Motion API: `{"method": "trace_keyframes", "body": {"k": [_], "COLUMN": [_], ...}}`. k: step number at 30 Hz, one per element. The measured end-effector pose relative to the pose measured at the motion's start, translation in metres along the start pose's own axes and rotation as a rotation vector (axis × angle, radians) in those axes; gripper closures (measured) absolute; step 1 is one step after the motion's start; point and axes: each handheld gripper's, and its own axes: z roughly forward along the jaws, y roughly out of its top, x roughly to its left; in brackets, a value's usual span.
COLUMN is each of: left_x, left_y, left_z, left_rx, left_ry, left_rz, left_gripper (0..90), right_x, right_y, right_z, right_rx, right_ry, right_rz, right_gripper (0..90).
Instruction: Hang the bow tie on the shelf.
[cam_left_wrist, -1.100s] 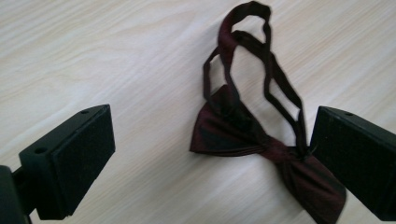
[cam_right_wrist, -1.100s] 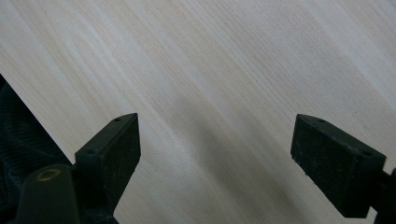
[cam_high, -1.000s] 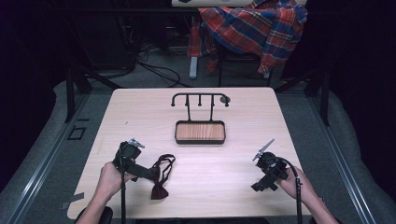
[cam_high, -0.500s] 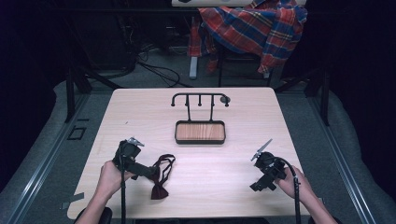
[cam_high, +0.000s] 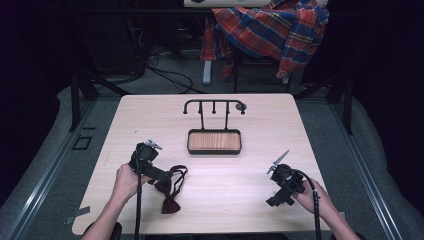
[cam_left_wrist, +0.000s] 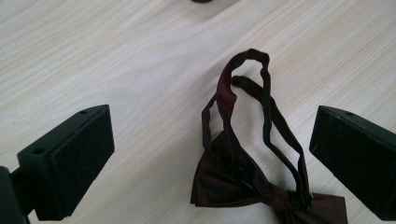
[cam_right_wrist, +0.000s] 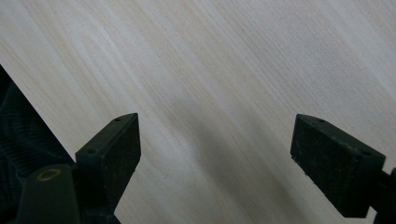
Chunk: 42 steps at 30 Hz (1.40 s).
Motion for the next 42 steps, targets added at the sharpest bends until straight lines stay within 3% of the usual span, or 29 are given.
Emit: {"method": "trace_keyframes", "body": {"k": [10,20,24,25,26,29,35,36,42], "left_x": [0.0,-0.005,-0.009,-0.011,-0.014,-0.017,-0.017,-0.017,-0.018], "left_y": [0.011,0.02,0.021,0.021,0.021,0.021,0.02,0.02,0.021], "left_z": [0.016,0.033,0.036,0.036,0.037,0.039,0.042,0.043,0.048], "left_rx": [0.046,0.087,0.09,0.091,0.099,0.102,0.125,0.127,0.154], "left_ry": [0.016,0.068,0.068,0.07,0.103,0.111,0.091,0.086,0.08], "left_rz": [0.027,0.079,0.122,0.132,0.137,0.137,0.154,0.155,0.173], "left_gripper": [0.5,3.2,34.4,35.5,37.0,43.2,51.5,53.8,61.3], "right_x": [0.001,0.002,0.004,0.004,0.004,0.002,0.001,0.0,0.0], "right_y": [0.001,0.004,0.007,0.006,0.006,0.005,0.004,0.005,0.003], "right_z": [0.001,0.001,0.002,0.003,0.001,-0.001,-0.001,-0.003,-0.002], "right_rx": [-0.007,-0.001,0.008,0.003,0.004,-0.014,-0.025,-0.001,-0.012], "right_ry": [0.009,0.002,0.013,0.011,-0.001,-0.004,-0.003,-0.012,-0.01], "right_rz": [-0.003,-0.013,-0.024,-0.023,-0.024,-0.011,0.004,-0.018,0.006], "right_gripper": [15.8,15.8,16.1,16.1,16.1,15.8,15.9,15.9,15.9]}}
